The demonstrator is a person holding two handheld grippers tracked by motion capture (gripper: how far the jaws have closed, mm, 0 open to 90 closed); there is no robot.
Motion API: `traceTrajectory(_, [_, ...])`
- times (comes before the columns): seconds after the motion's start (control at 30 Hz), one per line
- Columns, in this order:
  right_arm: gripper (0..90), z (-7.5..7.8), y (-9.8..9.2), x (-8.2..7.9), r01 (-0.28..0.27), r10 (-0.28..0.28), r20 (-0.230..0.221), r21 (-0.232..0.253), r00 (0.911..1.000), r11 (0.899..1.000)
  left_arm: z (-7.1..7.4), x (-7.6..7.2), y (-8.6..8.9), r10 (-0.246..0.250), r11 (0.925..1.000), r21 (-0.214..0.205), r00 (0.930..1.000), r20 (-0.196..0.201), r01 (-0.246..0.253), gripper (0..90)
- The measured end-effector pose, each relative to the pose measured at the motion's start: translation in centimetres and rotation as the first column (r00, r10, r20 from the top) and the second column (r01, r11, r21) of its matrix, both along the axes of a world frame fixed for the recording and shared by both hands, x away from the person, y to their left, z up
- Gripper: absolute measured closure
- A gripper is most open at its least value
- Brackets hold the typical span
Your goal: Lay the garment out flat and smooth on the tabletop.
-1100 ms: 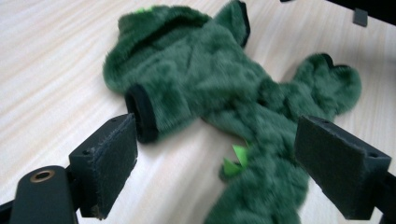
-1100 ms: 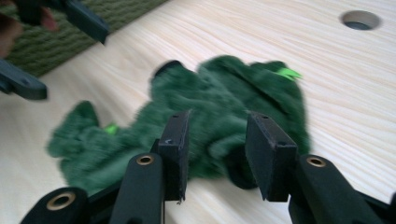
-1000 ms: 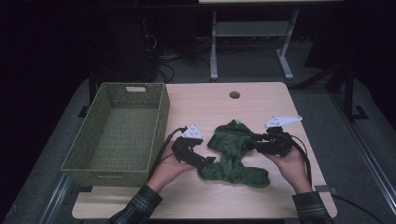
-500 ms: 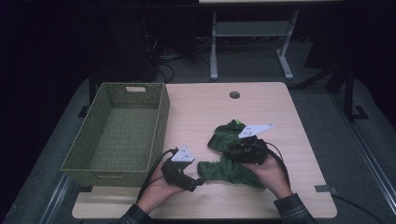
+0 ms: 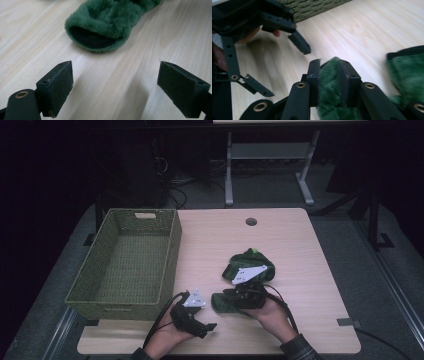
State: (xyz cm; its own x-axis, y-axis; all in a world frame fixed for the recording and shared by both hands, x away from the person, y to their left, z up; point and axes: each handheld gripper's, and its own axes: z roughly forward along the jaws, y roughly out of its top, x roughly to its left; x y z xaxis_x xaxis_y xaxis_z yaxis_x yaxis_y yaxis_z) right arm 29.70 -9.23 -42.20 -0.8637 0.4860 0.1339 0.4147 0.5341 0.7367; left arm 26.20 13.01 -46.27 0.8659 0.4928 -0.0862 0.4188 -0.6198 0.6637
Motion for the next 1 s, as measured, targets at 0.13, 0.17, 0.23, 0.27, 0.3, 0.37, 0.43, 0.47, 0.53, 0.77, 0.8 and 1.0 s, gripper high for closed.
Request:
traceTrajectory(0.13, [71.9, -0.5, 0.9, -0.3, -0.013, 0.013, 0.004, -0.025, 0.9999, 1.0, -0.4, 0.2, 0.0, 0.001, 0.9998, 0.022, 1.0, 0.001, -0.001, 12.7])
traceTrajectory(0.17, [71.8, -0.6, 1.0, -0.4, -0.011, 0.011, 0.007, -0.031, 0.9999, 0.999, -0.5, 0.1, -0.1, -0.001, 0.9995, 0.03, 0.9999, 0.015, 0.0, 12.6])
traceTrajectory(0.23, [71.8, -0.8, 1.2, -0.4, -0.013, 0.013, 0.006, -0.035, 0.9999, 0.999, -0.7, -0.1, -0.2, -0.005, 0.9995, 0.031, 0.9992, 0.04, 0.004, 12.6])
traceTrajectory(0.27, [71.8, -0.9, 1.3, -0.5, -0.016, 0.016, 0.001, -0.033, 0.9999, 0.999, -0.7, -0.2, -0.1, -0.014, 0.9991, 0.041, 0.9983, 0.057, 0.012, 12.6])
traceTrajectory(0.3, [71.4, -1.0, 1.4, -0.5, -0.021, 0.021, 0.004, -0.041, 0.9998, 0.999, -0.9, -0.3, -0.1, -0.023, 0.9989, 0.043, 0.9966, 0.079, 0.02, 12.6])
traceTrajectory(0.37, [70.3, -1.4, 1.8, -0.6, -0.025, 0.026, 0.001, -0.062, 0.9997, 0.998, -1.1, -0.4, 0.1, -0.022, 0.9996, 0.018, 0.9959, 0.088, 0.02, 12.5])
traceTrajectory(0.43, [68.4, -2.0, 2.2, -0.6, -0.027, 0.027, -0.009, -0.076, 0.9996, 0.997, -1.2, -0.5, 0.3, -0.027, 0.9996, 0.004, 0.995, 0.096, 0.027, 12.5])
traceTrajectory(0.47, [67.6, -2.2, 2.4, -0.5, -0.03, 0.03, -0.006, -0.094, 0.9995, 0.995, -1.2, -0.4, 0.3, -0.034, 0.9994, 0.005, 0.9944, 0.1, 0.034, 12.4])
traceTrajectory(0.53, [66.3, -2.9, 2.8, -0.5, -0.033, 0.034, 0.0, -0.147, 0.9994, 0.989, -1.3, -0.4, 0.4, -0.036, 0.9993, -0.002, 0.9939, 0.104, 0.036, 12.4])
traceTrajectory(0.77, [85.2, -3.4, 3.1, -1.1, -0.046, 0.054, 0.042, -0.166, 0.9977, 0.985, -1.4, -0.1, 0.3, -0.052, 0.9984, -0.017, 0.9926, 0.11, 0.054, 12.3])
traceTrajectory(0.8, [86.4, -3.2, 2.9, -1.2, -0.044, 0.049, 0.034, -0.149, 0.9982, 0.988, -1.5, -0.1, 0.2, -0.051, 0.9985, -0.017, 0.9927, 0.11, 0.053, 12.3])
traceTrajectory(1.0, [87.3, -2.5, 1.4, -1.5, -0.041, 0.041, 0.001, -0.055, 0.9992, 0.998, -1.5, -0.1, 0.0, -0.034, 0.9991, -0.021, 0.9932, 0.111, 0.037, 12.3])
